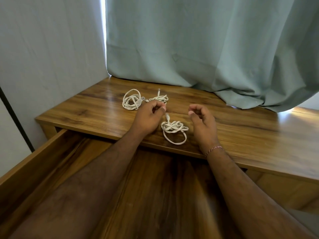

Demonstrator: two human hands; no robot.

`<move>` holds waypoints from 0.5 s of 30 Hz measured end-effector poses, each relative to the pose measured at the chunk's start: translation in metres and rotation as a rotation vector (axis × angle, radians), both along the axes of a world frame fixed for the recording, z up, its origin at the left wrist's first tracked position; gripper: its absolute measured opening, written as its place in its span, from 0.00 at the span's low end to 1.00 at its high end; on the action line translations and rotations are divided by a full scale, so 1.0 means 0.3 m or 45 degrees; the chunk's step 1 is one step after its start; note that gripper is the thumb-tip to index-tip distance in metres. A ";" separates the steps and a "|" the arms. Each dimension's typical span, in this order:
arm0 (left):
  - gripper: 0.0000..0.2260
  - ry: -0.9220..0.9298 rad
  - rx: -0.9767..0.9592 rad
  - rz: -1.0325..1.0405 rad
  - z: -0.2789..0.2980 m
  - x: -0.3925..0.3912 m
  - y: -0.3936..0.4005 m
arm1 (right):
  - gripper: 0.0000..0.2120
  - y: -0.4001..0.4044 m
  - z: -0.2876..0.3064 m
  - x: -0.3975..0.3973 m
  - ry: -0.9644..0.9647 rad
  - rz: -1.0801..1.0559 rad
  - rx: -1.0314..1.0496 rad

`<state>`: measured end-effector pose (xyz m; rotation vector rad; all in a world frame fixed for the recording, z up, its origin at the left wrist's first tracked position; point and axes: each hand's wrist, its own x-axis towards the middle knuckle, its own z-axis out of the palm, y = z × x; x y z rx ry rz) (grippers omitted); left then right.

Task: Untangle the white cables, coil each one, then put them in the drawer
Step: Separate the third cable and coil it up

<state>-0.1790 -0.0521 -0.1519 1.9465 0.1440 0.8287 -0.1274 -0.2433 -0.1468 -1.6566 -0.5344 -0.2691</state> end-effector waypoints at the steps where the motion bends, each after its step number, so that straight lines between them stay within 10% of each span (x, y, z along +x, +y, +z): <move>1: 0.06 -0.029 0.012 0.002 0.001 -0.005 -0.001 | 0.11 -0.012 0.001 -0.007 -0.035 0.040 -0.026; 9: 0.11 -0.070 0.374 -0.109 -0.009 -0.086 0.010 | 0.31 -0.071 0.018 -0.062 -0.635 0.253 -0.940; 15: 0.27 0.180 1.123 -0.296 -0.002 -0.177 -0.008 | 0.12 -0.068 0.004 -0.066 -0.744 0.200 -0.884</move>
